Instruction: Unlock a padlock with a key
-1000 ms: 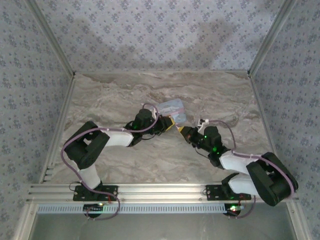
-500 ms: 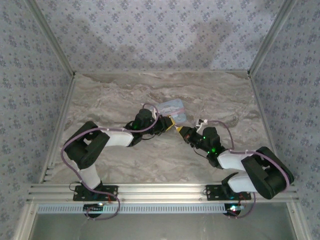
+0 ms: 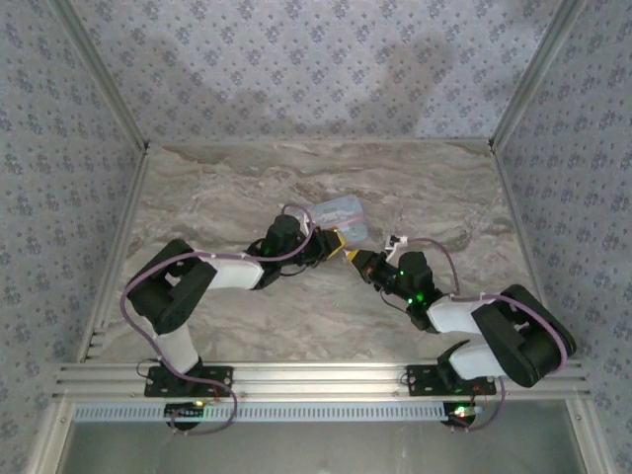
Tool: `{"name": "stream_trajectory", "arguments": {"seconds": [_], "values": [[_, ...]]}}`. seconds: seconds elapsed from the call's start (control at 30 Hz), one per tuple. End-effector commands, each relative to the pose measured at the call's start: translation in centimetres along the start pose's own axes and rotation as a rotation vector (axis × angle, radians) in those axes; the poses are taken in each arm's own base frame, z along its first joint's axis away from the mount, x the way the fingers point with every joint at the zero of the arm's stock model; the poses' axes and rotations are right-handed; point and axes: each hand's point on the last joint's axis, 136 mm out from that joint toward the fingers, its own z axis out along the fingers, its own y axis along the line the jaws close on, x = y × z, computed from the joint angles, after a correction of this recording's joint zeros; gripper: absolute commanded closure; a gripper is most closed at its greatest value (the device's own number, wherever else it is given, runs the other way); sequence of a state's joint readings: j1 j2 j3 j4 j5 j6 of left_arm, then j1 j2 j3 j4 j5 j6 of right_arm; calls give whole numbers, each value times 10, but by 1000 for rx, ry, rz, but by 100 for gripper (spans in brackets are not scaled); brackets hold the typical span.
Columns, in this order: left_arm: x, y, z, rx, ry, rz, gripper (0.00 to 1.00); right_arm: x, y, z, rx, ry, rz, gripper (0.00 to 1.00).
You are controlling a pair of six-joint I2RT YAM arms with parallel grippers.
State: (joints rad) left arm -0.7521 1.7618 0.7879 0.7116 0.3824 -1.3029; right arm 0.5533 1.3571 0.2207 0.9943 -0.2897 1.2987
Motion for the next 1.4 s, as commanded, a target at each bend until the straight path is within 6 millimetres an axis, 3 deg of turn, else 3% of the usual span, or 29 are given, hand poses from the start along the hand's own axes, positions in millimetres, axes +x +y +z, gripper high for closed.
{"name": "stream_trajectory", "arguments": {"seconds": [0.0,0.47,0.9,1.37], "values": [[-2,-17,0,75,9,23,100,-4,7,2,-29,-26,-1,100],[1,-21,0,101,25,22,100,-9,11,8,-59,-47,35,100],[4,-20,2,109,33,22,100,-10,27,15,-129,-30,140,100],[5,-22,1,120,40,23,100,-10,20,24,-163,-23,265,100]]}}
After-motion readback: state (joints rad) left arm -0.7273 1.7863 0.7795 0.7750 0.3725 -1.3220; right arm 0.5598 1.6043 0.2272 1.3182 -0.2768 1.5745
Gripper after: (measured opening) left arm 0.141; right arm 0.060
